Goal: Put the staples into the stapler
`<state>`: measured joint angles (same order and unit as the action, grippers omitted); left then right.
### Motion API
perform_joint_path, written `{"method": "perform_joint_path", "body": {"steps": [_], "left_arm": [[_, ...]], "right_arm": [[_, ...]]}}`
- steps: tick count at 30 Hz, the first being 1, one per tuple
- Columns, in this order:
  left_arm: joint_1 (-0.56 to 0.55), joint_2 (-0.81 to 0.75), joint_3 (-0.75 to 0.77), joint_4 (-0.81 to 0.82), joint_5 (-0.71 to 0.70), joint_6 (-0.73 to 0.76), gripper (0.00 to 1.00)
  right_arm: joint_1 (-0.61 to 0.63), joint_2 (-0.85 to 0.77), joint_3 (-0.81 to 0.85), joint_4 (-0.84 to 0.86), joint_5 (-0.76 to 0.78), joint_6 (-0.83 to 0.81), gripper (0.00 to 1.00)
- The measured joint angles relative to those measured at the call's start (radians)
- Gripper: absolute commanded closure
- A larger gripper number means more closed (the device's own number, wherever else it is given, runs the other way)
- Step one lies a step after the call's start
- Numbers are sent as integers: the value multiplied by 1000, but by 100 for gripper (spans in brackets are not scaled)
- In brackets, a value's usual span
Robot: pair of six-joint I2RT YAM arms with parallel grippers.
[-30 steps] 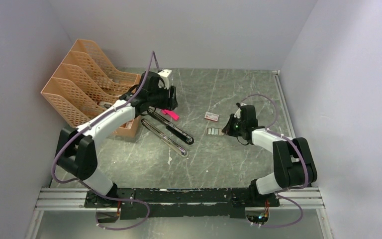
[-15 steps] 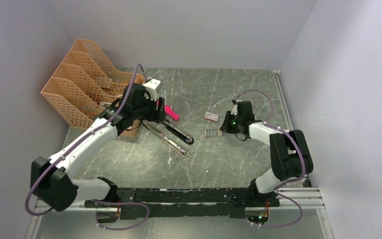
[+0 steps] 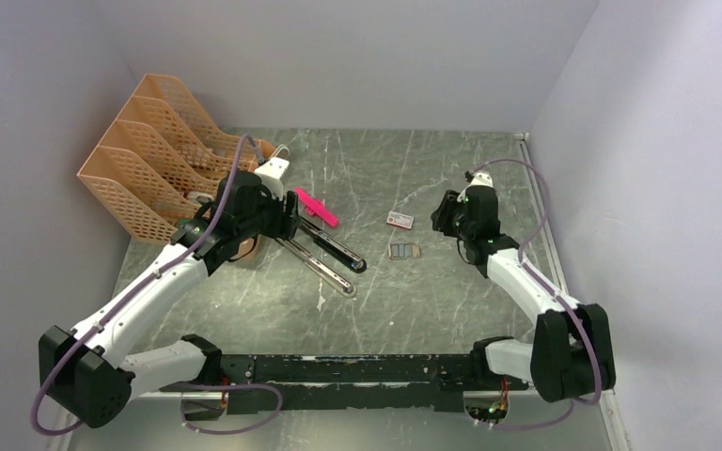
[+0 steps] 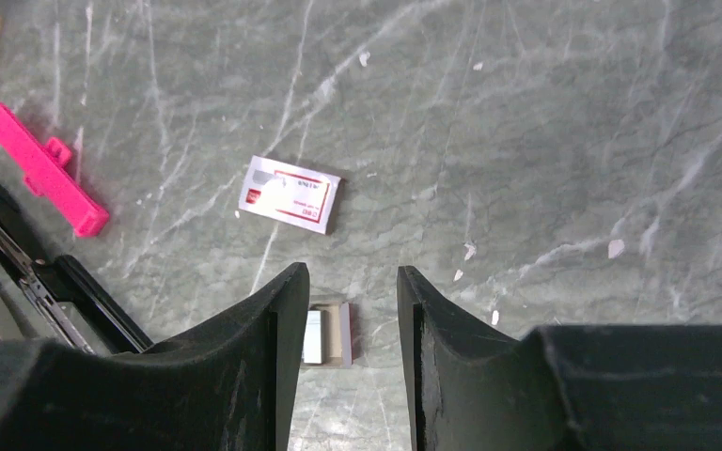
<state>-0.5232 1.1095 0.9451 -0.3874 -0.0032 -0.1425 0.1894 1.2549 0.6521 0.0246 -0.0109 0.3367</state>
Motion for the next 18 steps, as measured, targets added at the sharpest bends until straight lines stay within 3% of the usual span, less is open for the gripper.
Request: {"method": "perform_joint_path", "body": {"steps": [8,12,18], "left_arm": [[3,8,12,-11,-4,-55,37],[3,17,64,-15,-8,-83,36],[13,74,140,21,-64,-27,38]], "right_arm": [[31,-27,42,-61,35,-10,59],[132,46,119,-136,97,-34,60],[274,157,186,-197,154,-51,71]]}}
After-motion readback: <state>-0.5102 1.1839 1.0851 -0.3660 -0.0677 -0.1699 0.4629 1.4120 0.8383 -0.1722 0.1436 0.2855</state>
